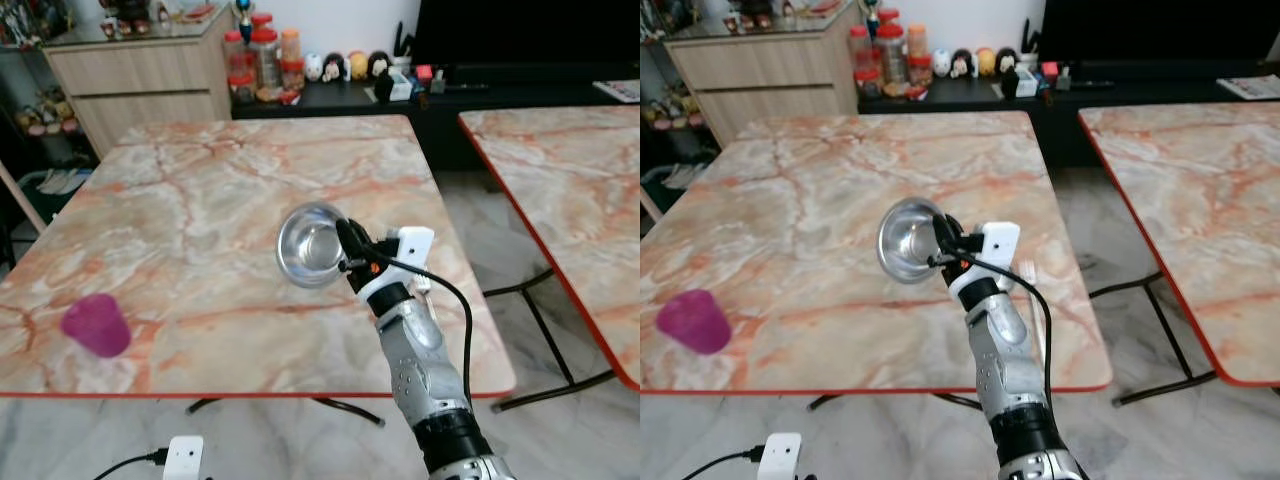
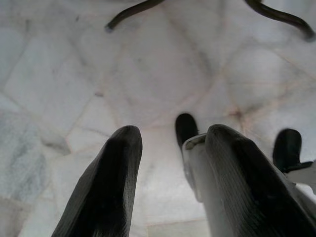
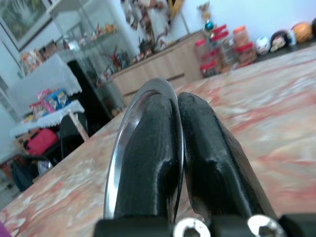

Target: Setting the table

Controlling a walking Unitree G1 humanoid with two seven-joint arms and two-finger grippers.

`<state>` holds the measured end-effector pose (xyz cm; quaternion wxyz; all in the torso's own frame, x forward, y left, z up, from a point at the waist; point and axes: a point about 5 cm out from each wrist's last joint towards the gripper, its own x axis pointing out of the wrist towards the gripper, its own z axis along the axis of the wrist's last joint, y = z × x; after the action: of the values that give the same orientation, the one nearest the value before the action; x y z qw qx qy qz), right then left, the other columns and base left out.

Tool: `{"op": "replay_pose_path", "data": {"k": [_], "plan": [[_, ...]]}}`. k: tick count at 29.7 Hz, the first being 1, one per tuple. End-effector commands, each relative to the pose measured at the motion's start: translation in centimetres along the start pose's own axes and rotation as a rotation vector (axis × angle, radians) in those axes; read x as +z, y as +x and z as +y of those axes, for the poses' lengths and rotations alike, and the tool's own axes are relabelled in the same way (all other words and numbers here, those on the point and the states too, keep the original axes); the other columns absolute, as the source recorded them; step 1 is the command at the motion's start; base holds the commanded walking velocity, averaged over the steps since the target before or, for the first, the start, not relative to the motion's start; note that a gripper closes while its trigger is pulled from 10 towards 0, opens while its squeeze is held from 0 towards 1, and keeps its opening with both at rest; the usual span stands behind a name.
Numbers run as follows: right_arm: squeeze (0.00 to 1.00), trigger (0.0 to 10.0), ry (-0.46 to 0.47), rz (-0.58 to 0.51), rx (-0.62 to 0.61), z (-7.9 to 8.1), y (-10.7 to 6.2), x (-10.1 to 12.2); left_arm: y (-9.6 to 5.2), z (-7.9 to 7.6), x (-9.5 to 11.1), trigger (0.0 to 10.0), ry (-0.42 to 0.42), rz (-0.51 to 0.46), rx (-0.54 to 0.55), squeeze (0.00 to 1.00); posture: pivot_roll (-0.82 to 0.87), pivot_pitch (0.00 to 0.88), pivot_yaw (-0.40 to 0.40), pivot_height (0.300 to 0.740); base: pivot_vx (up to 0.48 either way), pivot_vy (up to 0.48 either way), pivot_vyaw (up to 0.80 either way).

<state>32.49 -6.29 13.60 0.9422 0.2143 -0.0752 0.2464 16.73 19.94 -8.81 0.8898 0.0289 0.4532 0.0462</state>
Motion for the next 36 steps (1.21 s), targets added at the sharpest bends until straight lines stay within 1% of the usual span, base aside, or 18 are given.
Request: {"op": "replay_pose_path", "data": {"k": [1,4,7,11,13,17,20,25,28,34,36], "plan": [[0.00,10.0,0.029,-0.066,0.054,1.7,1.1,1.0,0.0,0.1,0.0,10.0,0.025,0.000,0.004,0.00,-0.03,0.000,0.056,0.740,0.000,-0.480,0.00],[0.00,10.0,0.030,-0.070,0.059,1.8,1.1,1.0,0.0,0.2,-0.1,10.0,0.031,0.004,0.006,0.00,-0.03,0.000,0.057,0.740,0.000,-0.480,0.00],[0.00,10.0,-0.004,-0.075,0.098,2.2,1.1,1.0,0.0,0.3,-0.1,10.0,0.038,0.005,0.004,0.00,-0.04,0.000,0.061,0.740,0.000,-0.480,0.00],[0.00,10.0,0.003,-0.090,0.091,2.2,1.2,1.1,0.0,0.3,-0.1,10.0,0.039,0.003,0.005,0.00,-0.04,0.000,0.060,0.740,0.000,-0.476,0.00],[0.00,10.0,-0.013,-0.094,0.076,2.0,1.2,1.2,0.0,0.4,0.0,10.0,0.041,0.001,0.006,0.00,-0.04,0.000,0.061,0.740,0.000,-0.476,0.00],[0.00,10.0,-0.014,-0.107,0.061,1.7,1.3,1.6,0.0,0.4,-0.1,10.0,0.044,0.002,0.005,0.00,-0.04,0.000,0.062,0.740,0.000,-0.476,0.00],[0.00,10.0,-0.036,-0.126,0.035,1.2,1.3,2.1,-0.1,0.3,-0.2,10.0,0.051,0.005,0.002,0.00,-0.05,0.000,0.060,0.740,0.000,-0.472,0.00],[0.00,10.0,-0.036,-0.147,0.010,0.7,1.2,2.7,-0.1,0.1,-0.5,10.0,0.057,0.010,-0.005,0.00,-0.06,0.000,0.057,0.740,0.000,-0.472,0.00],[0.00,10.0,-0.036,-0.148,0.004,0.6,1.2,2.7,-0.2,0.1,-0.6,10.0,0.057,0.012,-0.006,0.00,-0.06,0.000,0.054,0.740,0.000,-0.472,0.00],[0.00,10.0,-0.011,-0.130,-0.061,-0.2,0.8,2.0,-0.2,0.1,-0.8,10.0,0.070,0.015,-0.007,0.00,-0.06,0.000,0.057,0.740,0.000,-0.472,0.00],[0.00,10.0,-0.016,-0.128,-0.068,-0.4,0.6,1.9,-0.2,0.1,-0.9,10.0,0.071,0.014,-0.007,0.00,-0.06,0.000,0.057,0.740,0.000,-0.472,0.00]]}}
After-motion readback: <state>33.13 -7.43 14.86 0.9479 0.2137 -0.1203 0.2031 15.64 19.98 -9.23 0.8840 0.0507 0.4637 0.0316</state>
